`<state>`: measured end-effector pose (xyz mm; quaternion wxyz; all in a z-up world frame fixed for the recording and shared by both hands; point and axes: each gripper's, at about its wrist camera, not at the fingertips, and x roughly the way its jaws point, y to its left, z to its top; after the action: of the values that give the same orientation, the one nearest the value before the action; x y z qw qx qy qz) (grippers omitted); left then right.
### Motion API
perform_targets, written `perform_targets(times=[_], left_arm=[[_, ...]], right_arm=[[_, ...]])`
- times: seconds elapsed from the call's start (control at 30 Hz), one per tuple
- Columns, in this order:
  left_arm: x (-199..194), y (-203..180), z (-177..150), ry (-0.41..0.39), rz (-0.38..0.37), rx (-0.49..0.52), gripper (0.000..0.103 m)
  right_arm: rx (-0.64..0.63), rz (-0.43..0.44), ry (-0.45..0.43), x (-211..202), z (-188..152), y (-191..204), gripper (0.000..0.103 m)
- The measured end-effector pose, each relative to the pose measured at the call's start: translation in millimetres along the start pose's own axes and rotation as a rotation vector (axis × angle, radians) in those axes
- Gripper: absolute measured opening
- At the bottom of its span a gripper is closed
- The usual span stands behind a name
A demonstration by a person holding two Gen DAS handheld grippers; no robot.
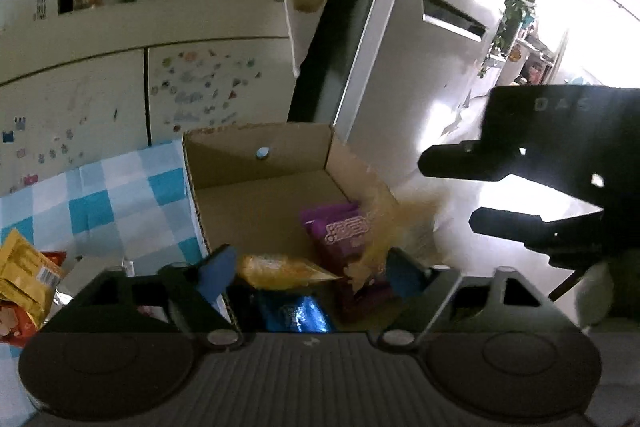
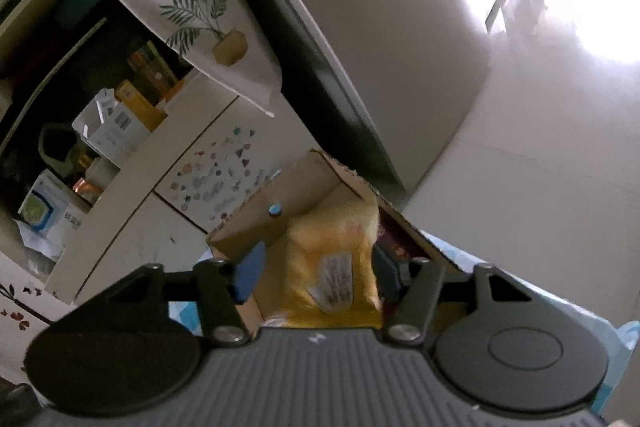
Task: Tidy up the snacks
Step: 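Carry the yellow waffle packet into the box and open the right tool, then grasp the gold packet with the left tool while the right tool grasps the silver foil packet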
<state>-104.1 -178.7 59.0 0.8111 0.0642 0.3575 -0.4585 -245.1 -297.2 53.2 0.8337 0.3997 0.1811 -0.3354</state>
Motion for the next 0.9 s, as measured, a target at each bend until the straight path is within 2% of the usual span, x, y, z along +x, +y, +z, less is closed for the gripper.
perform_targets(times=[0.13,0.37,0.5,0.67,0.9], left_arm=[[-3,3,3,0.024,-0.011,-0.024,0.096],[-14,15,3,0.052,-0.032,-0.087,0.096],[-25,24,5,0.045,0.02,-0.082,0.096],[-40,50,13,0.06,0.06,-0.139,0.096],[-67,91,25,0.019,0.186,-0.15,0.099]], right_arm=[[-0.012,0.011,-0.001,-1,0,2,0.072],[-0.037,0.028,0.011,1,-2,7,0.074],[-0.039,0.045,0.024,4,-4,10,0.074],[-0.094,0.092,0.022,2,-9,22,0.076],[-0.153,0.188,0.046,3,-16,35,0.077]])
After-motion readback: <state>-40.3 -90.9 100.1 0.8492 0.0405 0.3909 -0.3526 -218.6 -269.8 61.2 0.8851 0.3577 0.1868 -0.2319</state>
